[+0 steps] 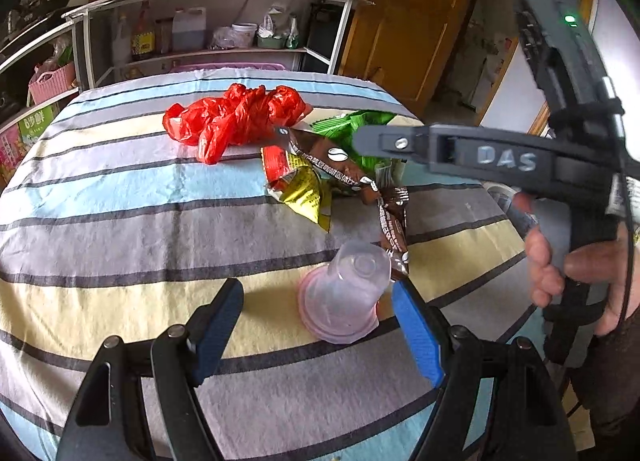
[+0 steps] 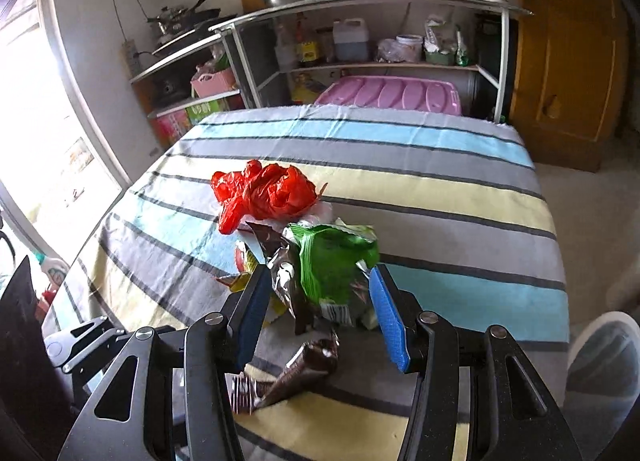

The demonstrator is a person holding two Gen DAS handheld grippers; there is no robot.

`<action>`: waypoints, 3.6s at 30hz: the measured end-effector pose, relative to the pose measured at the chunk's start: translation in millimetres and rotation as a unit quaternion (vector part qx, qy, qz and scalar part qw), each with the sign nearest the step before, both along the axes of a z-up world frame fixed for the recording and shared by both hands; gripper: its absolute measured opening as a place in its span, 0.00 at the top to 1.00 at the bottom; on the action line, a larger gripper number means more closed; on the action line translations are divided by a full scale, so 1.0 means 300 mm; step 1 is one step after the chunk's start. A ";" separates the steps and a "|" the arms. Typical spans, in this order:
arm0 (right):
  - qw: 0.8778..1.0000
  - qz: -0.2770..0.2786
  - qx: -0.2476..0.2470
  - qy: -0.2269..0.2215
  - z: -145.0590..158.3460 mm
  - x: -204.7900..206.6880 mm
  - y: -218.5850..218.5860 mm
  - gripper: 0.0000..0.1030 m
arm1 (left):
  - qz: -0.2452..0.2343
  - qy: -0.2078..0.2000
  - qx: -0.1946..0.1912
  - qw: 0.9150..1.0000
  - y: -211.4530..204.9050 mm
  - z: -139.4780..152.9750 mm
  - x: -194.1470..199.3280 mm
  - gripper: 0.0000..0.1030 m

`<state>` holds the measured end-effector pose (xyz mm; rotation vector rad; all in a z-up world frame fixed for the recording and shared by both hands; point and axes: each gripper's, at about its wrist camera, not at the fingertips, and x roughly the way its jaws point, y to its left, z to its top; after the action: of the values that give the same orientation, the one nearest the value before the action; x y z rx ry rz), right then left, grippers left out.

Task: Collect trash
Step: 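Grasp the clear plastic cup with the left tool while the right tool grasps the green snack bag, then carry the clear cup and green bag in both tools over the bin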

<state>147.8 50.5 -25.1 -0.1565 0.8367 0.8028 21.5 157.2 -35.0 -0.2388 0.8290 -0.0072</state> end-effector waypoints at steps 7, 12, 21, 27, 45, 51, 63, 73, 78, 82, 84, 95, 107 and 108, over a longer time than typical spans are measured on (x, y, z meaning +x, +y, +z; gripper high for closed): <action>1.000 -0.005 -0.015 -0.010 -0.020 0.005 0.031 0.68 | 0.000 -0.006 -0.014 1.000 0.015 0.008 0.018 0.29; 1.000 -0.007 -0.019 -0.016 -0.022 -0.002 0.020 0.87 | 0.000 -0.004 -0.021 1.000 0.025 0.003 0.035 0.42; 1.000 -0.001 -0.003 -0.009 -0.022 -0.013 0.005 0.96 | 0.002 -0.009 -0.023 1.000 0.023 0.002 0.028 0.66; 1.000 0.006 0.005 -0.012 0.006 -0.014 0.024 0.92 | 0.011 -0.010 -0.028 1.000 0.044 0.001 0.021 0.67; 0.998 -0.040 -0.034 -0.018 0.006 0.001 0.065 0.91 | 0.022 -0.010 -0.043 0.999 0.078 -0.008 0.005 0.67; 0.999 -0.042 -0.003 -0.016 0.032 -0.014 0.023 0.92 | 0.027 -0.013 -0.035 0.999 0.073 0.010 -0.004 0.67; 0.996 -0.060 0.060 -0.027 0.107 -0.072 -0.108 0.92 | 0.015 -0.015 -0.015 1.000 0.028 0.047 0.002 0.67; 0.994 -0.064 0.078 -0.035 0.133 -0.101 -0.165 0.92 | 0.024 -0.008 -0.006 1.000 0.014 0.027 0.017 0.70; 0.993 -0.068 0.086 -0.036 0.139 -0.106 -0.198 0.92 | 0.019 -0.018 -0.002 1.000 -0.003 0.058 0.007 0.70; 0.991 -0.079 0.097 -0.041 0.153 -0.113 -0.256 0.92 | 0.010 -0.030 0.003 0.999 -0.030 0.100 0.004 0.70; 0.990 -0.088 0.102 -0.041 0.159 -0.112 -0.295 0.92 | 0.002 -0.038 0.008 0.999 -0.052 0.129 0.009 0.70; 0.981 -0.160 0.101 -0.053 0.185 -0.108 -0.569 0.92 | -0.069 -0.062 0.018 0.996 -0.253 0.211 0.114 0.70; 0.963 -0.254 0.078 -0.043 0.142 -0.112 -0.891 0.92 | -0.178 -0.053 0.001 0.983 -0.585 0.211 0.278 0.70; 0.962 -0.260 0.074 -0.041 0.134 -0.109 -0.913 0.92 | -0.186 -0.053 -0.001 0.981 -0.611 0.209 0.289 0.70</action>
<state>115.1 -223.4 15.1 0.1594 0.6930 0.3563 108.3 -26.0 27.8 -0.0810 0.7583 -0.3680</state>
